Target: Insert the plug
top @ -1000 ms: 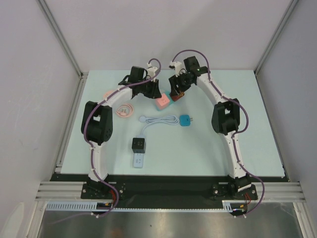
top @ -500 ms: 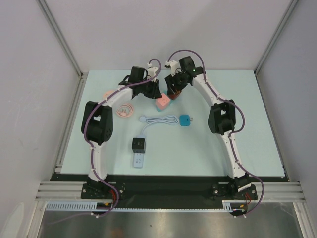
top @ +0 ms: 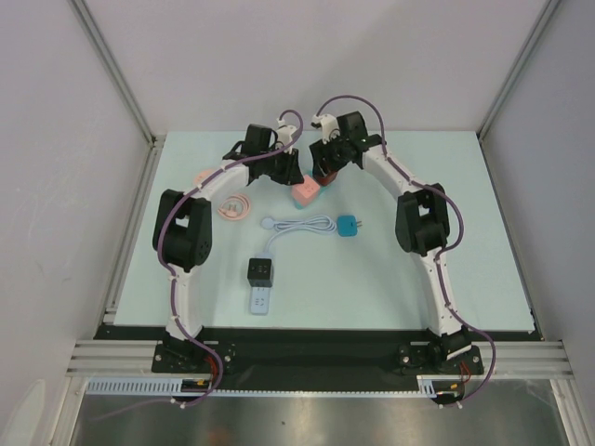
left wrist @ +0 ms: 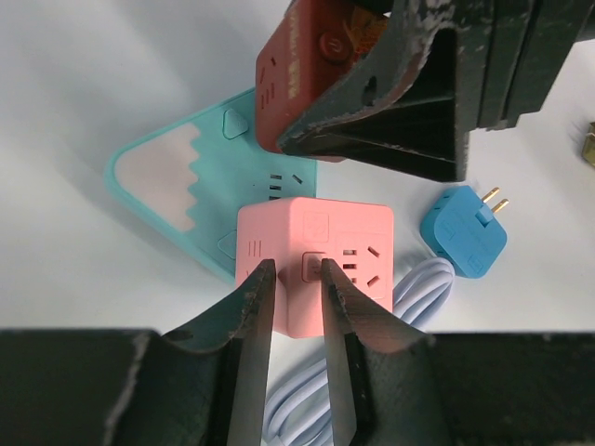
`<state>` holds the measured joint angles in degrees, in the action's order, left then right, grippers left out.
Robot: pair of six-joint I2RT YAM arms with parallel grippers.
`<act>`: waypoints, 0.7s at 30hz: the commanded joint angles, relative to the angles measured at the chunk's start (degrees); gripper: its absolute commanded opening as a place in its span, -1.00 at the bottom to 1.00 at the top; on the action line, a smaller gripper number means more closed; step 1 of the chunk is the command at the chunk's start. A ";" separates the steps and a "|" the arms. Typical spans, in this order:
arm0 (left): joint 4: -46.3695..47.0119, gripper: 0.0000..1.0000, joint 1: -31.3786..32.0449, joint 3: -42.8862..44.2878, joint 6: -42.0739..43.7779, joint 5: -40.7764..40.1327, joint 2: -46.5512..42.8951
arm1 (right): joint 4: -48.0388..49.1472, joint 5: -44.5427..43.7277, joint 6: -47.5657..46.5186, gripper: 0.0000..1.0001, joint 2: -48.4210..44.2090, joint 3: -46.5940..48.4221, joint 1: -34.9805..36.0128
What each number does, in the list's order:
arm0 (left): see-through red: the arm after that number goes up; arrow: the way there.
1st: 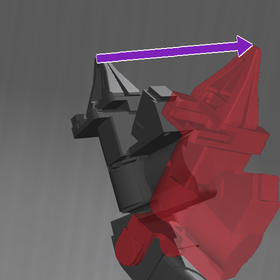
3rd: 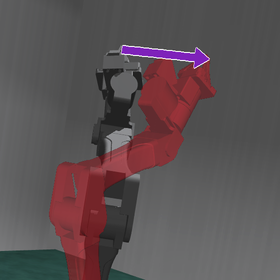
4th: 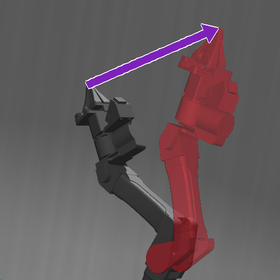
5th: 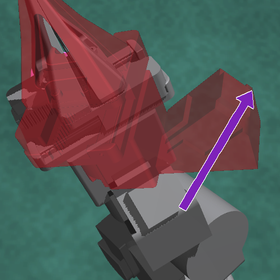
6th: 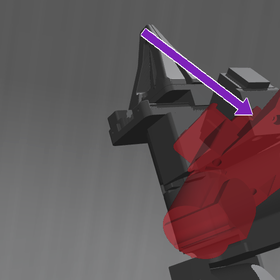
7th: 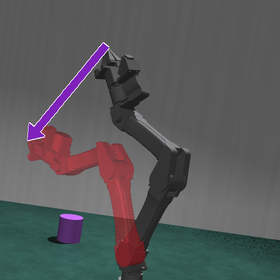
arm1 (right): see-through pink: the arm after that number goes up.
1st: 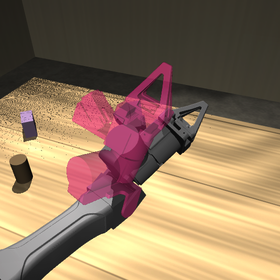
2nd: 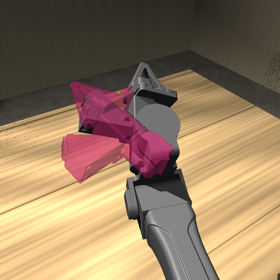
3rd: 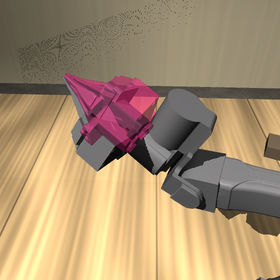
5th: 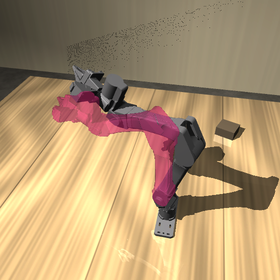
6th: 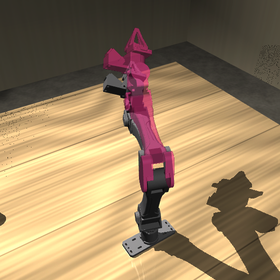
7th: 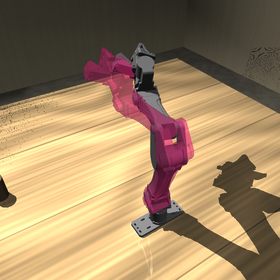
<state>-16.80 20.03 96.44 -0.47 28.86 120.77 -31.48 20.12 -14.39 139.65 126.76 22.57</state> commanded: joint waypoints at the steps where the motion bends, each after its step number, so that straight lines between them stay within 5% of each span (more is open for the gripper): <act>1: 0.01 -0.38 0.18 -0.38 1.35 -2.23 0.78 | -0.16 -3.78 2.53 -1.00 3.52 -7.74 1.51; 21: 0.36 -0.38 0.18 -0.73 0.82 -2.50 1.13 | 16.81 -18.18 11.93 -1.00 -6.59 -29.82 4.59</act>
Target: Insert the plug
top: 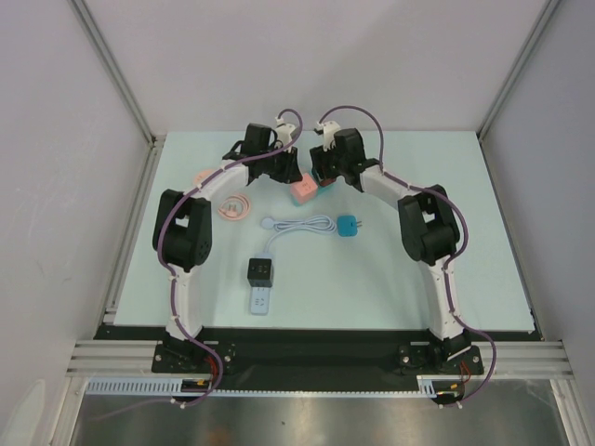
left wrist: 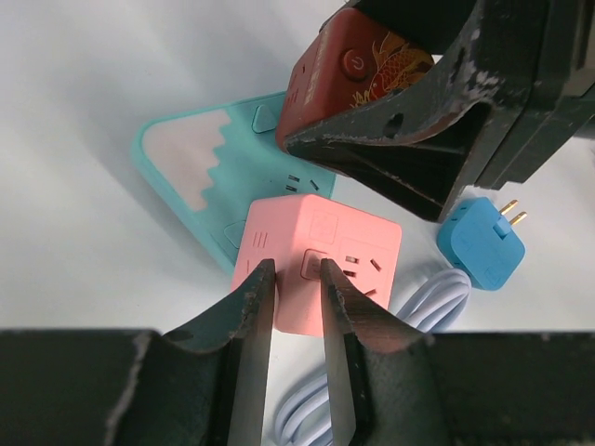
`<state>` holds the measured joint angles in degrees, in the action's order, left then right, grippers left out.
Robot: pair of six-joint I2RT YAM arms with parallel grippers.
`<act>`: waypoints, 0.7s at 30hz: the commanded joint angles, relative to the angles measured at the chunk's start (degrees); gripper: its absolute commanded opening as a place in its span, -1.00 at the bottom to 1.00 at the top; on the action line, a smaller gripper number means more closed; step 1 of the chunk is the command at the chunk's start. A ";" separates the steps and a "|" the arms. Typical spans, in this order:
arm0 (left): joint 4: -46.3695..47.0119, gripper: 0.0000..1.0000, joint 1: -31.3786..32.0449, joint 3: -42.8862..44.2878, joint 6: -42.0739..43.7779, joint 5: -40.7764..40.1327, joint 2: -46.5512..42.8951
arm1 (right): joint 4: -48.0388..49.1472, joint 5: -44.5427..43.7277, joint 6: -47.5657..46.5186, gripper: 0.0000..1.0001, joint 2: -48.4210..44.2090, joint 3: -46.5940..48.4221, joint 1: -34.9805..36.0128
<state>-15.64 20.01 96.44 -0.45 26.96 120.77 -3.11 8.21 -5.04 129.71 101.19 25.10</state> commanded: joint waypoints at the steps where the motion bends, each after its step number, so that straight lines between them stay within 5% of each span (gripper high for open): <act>1: -0.80 -0.38 0.20 -0.73 0.80 -0.51 1.22 | -11.65 -6.36 3.01 -1.00 3.62 -3.81 2.14; 21: -0.62 -0.33 0.20 0.32 -1.48 1.42 1.66 | -10.07 -8.21 9.43 -1.00 1.51 -8.88 1.79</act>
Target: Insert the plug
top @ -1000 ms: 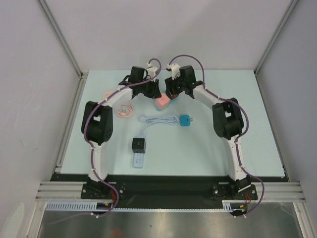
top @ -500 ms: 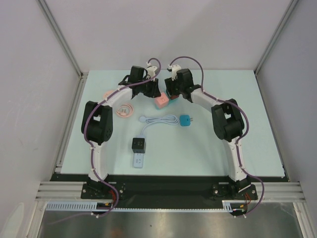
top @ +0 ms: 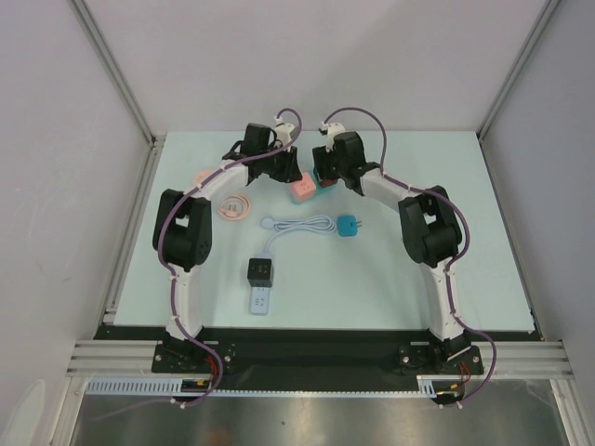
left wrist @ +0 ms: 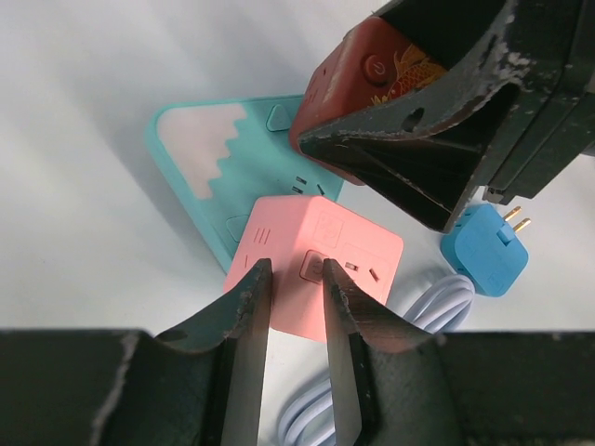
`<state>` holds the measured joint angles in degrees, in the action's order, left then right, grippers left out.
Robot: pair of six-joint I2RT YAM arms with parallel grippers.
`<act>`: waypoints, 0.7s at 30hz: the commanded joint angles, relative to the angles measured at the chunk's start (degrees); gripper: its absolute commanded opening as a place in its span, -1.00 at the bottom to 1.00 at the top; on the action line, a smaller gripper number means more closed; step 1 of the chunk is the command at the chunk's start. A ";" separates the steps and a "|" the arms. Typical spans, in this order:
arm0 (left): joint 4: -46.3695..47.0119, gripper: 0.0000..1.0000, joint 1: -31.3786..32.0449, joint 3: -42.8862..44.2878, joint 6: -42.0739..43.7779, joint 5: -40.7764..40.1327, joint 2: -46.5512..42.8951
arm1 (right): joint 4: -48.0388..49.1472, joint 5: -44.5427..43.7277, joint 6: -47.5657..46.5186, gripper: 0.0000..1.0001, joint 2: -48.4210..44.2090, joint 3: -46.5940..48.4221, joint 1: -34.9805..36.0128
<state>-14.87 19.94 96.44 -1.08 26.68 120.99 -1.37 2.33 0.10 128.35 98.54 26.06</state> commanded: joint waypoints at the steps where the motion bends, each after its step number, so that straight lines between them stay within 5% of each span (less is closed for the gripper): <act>1: -1.30 -0.33 0.18 0.41 -1.11 2.06 1.62 | -11.38 -3.89 4.82 -1.00 2.69 -6.95 1.61; 20: -1.21 -0.33 0.09 2.70 -3.14 5.75 4.17 | -7.16 -10.59 9.92 -1.00 1.46 -12.06 4.87; 21: -1.21 -0.33 0.01 2.78 -3.14 5.84 4.17 | -7.07 -10.42 9.92 -0.79 1.20 -11.97 4.87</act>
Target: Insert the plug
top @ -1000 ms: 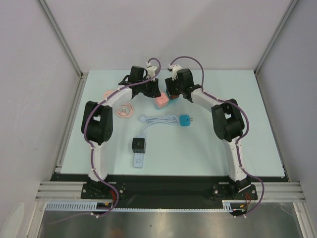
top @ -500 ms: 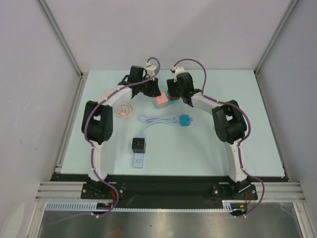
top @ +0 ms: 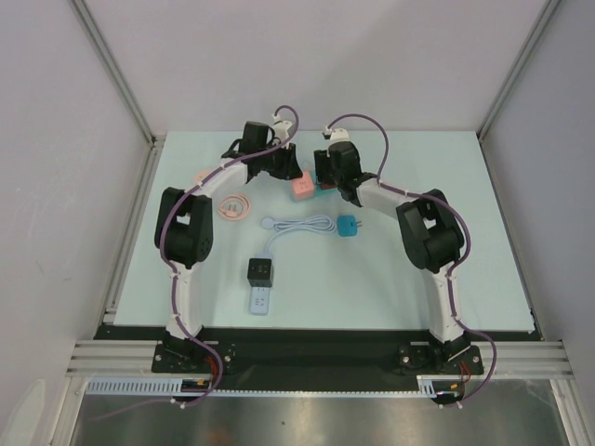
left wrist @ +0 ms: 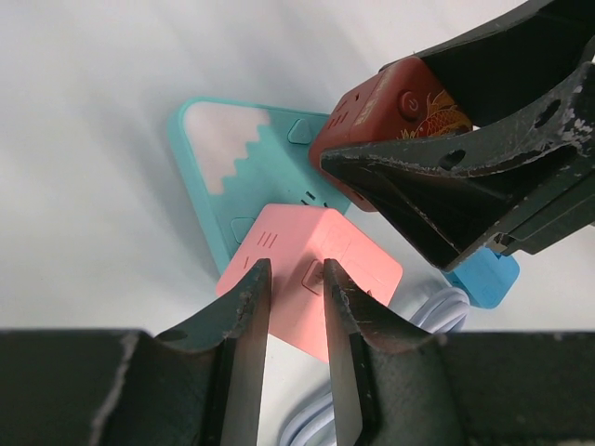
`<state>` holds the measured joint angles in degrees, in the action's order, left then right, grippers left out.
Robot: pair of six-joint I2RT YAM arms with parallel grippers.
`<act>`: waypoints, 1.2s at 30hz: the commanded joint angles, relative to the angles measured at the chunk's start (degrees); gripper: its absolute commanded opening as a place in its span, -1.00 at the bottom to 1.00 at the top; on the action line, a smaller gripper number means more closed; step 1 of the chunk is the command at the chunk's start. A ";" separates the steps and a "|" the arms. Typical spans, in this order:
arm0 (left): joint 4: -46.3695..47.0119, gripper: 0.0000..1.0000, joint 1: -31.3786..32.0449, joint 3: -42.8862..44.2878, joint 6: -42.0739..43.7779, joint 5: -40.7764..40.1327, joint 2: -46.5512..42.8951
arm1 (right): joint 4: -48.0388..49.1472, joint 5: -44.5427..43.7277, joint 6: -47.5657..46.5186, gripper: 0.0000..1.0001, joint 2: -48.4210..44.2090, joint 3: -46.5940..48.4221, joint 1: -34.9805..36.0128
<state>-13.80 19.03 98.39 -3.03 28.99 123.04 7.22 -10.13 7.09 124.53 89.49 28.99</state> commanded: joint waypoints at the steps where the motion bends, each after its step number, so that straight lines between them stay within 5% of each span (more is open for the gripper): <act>1: -2.28 -0.33 1.01 0.84 -1.19 3.53 2.11 | -15.40 2.48 2.40 -0.68 3.98 -2.75 1.68; 3: -2.11 -0.31 1.10 1.02 -1.28 3.88 2.03 | -15.48 3.53 1.88 -0.30 2.83 -1.61 1.16; 6: -1.84 -0.30 1.01 1.10 -1.63 4.58 2.02 | -17.24 6.96 1.00 -0.04 1.25 1.37 -0.69; 18: -1.75 -0.28 1.01 1.10 -1.28 4.85 2.11 | -21.45 19.79 -4.71 0.68 2.12 12.63 -3.94; 36: -1.84 -0.28 1.01 1.02 -1.28 4.84 2.03 | -30.15 11.98 -9.55 0.86 2.47 23.27 -4.30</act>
<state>-14.11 19.33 98.48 -4.51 32.64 123.79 -19.66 4.58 -0.86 127.00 110.24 24.91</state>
